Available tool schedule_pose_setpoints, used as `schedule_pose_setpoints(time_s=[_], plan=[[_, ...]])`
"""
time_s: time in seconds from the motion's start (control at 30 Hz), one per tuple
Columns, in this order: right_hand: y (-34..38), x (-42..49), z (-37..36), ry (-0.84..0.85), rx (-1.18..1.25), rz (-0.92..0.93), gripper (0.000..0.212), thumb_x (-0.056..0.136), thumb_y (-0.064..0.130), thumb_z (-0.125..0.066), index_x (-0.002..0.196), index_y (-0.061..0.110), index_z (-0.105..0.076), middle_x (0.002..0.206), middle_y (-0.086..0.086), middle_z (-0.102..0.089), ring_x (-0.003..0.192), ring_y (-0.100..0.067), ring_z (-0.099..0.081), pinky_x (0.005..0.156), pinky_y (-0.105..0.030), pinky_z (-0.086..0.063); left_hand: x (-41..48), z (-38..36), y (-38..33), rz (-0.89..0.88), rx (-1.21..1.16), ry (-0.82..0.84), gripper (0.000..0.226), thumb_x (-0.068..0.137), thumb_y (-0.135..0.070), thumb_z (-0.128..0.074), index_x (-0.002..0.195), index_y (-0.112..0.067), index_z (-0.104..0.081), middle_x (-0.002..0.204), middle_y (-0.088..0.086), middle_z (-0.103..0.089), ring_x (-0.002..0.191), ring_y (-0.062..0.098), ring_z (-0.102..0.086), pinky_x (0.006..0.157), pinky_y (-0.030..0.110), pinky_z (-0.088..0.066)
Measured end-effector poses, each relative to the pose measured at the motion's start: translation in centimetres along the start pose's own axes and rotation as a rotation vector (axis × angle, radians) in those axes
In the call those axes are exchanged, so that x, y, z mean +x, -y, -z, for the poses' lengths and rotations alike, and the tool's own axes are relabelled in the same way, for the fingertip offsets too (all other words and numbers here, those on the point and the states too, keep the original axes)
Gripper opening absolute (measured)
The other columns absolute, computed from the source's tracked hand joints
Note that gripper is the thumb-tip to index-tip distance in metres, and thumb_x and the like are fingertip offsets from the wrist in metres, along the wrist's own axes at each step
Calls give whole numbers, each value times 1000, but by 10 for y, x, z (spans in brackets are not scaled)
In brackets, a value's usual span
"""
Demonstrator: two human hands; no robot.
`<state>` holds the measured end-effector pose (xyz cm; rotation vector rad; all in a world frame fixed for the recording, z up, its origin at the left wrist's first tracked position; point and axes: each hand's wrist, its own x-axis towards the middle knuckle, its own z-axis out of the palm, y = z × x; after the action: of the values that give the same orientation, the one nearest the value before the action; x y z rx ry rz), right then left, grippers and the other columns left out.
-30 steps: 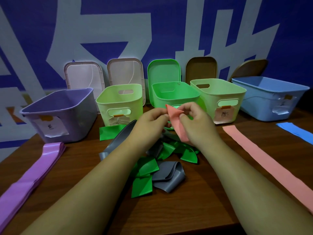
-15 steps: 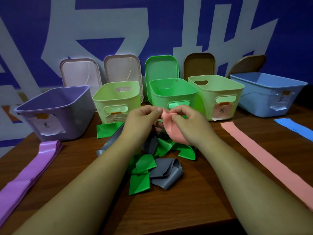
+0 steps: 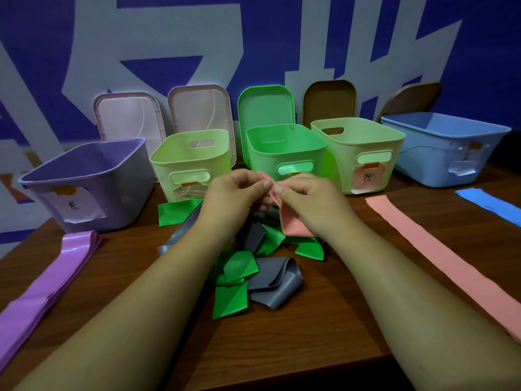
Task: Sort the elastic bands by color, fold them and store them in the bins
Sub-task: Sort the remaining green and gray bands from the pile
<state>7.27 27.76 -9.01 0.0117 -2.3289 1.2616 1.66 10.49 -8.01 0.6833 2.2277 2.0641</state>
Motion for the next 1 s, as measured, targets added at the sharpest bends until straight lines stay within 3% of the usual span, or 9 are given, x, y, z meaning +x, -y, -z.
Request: schedule_pose_setpoints(time_s=[0.13, 0.23, 0.33, 0.43, 0.5, 0.6, 0.7, 0.9, 1.0], plan=[[2, -1, 1, -68, 50, -57, 17, 103, 31, -68, 107, 31, -84, 107, 15, -76, 102, -5, -67, 88, -29, -56, 3, 2, -1, -72, 186, -36, 7, 98, -12, -73, 104, -11, -78, 83, 7, -79, 75, 15, -76, 76, 47, -66], [4, -1, 4, -119, 30, -96, 21, 105, 29, -64, 96, 28, -82, 99, 12, -77, 92, -4, -69, 73, -25, -54, 8, 8, 1, -223, 551, -172, 9, 93, -18, -71, 98, -23, -77, 78, -9, -74, 74, 7, -71, 76, 35, -62], [5, -2, 5, -170, 147, -120, 26, 108, 27, -59, 91, 25, -79, 101, 9, -75, 85, -3, -72, 62, -17, -58, 8, 17, -4, -253, 690, -253, 22, 91, -22, -65, 110, -28, -75, 81, -12, -65, 73, 9, -63, 72, 35, -57], [4, 1, 7, -202, 241, -157, 26, 107, 31, -57, 88, 31, -75, 101, 8, -77, 99, -17, -74, 82, -41, -66, 9, 29, -9, -244, 711, -362, 27, 89, -29, -56, 109, -31, -73, 90, -5, -67, 81, 20, -65, 73, 40, -57], [7, 2, 8, -226, 368, -217, 26, 104, 31, -57, 83, 31, -73, 98, 6, -78, 103, -27, -74, 84, -56, -65, 10, 36, -10, -239, 712, -426, 26, 91, -28, -54, 108, -29, -73, 98, -2, -67, 86, 21, -63, 77, 41, -56], [9, 2, 9, -280, 516, -247, 25, 98, 35, -58, 78, 34, -74, 86, 3, -73, 98, -37, -73, 87, -61, -61, 9, 37, -12, -248, 694, -477, 24, 98, -25, -54, 111, -21, -73, 108, 1, -61, 91, 17, -58, 81, 34, -50], [12, -1, 8, -290, 549, -242, 29, 103, 31, -58, 77, 29, -70, 78, 4, -63, 80, -25, -65, 75, -48, -59, 8, 34, -15, -282, 635, -479, 24, 101, -22, -49, 116, -19, -67, 113, 2, -59, 95, 17, -59, 89, 39, -55], [15, -4, 11, -305, 388, -46, 25, 108, 34, -55, 90, 21, -66, 81, 12, -61, 85, -11, -57, 79, -35, -46, 4, 27, -27, -61, -3, -412, 21, 100, -35, -46, 108, -36, -65, 105, 1, -73, 101, 29, -72, 79, 61, -64], [17, -6, 9, -309, 335, 12, 23, 111, 36, -52, 96, 27, -66, 88, 18, -66, 87, -5, -59, 80, -32, -48, 2, 26, -36, -56, -110, -460, 18, 101, -29, -52, 111, -30, -66, 103, 1, -75, 100, 24, -70, 89, 56, -62]])
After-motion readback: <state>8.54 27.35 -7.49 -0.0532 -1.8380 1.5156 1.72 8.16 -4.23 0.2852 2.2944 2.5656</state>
